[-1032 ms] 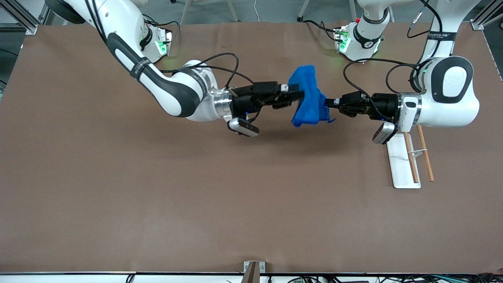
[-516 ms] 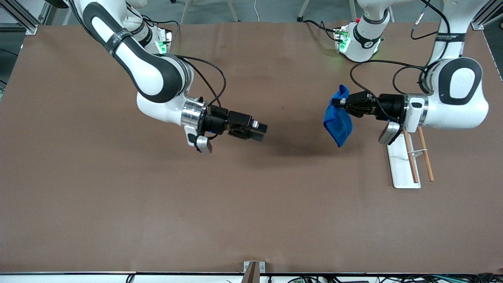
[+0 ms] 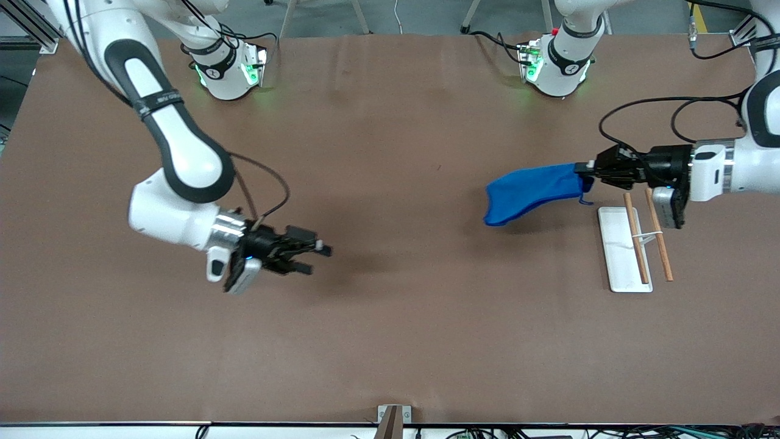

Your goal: Right arm passes towel to left arm to hang

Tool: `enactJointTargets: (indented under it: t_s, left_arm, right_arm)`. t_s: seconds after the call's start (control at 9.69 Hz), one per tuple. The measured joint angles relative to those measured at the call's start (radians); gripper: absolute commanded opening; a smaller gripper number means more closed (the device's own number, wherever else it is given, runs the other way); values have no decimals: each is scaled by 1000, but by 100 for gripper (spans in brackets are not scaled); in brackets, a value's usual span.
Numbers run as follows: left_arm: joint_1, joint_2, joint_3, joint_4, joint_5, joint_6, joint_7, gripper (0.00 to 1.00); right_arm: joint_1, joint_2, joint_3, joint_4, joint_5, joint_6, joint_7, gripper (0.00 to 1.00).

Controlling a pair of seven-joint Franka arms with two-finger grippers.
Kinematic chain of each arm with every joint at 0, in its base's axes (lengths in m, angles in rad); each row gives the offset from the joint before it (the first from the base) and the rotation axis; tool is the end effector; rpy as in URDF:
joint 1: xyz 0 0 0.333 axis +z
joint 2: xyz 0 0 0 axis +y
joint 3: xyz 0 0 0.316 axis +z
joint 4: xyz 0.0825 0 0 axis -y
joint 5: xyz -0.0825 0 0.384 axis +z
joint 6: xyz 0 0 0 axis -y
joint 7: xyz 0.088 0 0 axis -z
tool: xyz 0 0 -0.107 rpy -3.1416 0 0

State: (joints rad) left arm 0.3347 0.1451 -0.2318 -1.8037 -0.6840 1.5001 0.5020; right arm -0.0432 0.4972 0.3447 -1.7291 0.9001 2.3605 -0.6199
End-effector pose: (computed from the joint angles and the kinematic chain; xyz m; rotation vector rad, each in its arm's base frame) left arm 0.5604 -0.0083 0.4622 2.2957 -0.3392 -0.2422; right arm 0.6566 0.1873 0.3310 -2.3118 -0.2795 -0.3030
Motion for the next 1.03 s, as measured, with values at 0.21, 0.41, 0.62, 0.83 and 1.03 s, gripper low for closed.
enactJointTargets:
  t_s: [0.21,0.41,0.62,0.83,1.03]
  left_arm:
    - [55,22,1,40,124,31,-8,0]
    - [104,52,2,52,189,90,-8,0]
    - [103,75,11,54,294,163,-10,0]
    - [99,84,86,56,334,217,-7,0]
    - [101,100,157,83,389,236,19,0]
  right_arm:
    - [-3,-23,-135,3,-231,-42,29,100]
    - [-3,-69,-231,6,-454,-55,153,100]
    - [-3,-133,-265,7,-760,-76,398,100]
    - [-1,-187,-277,14,-919,-155,627,100]
    - [1,-259,-345,52,-930,-352,653,100]
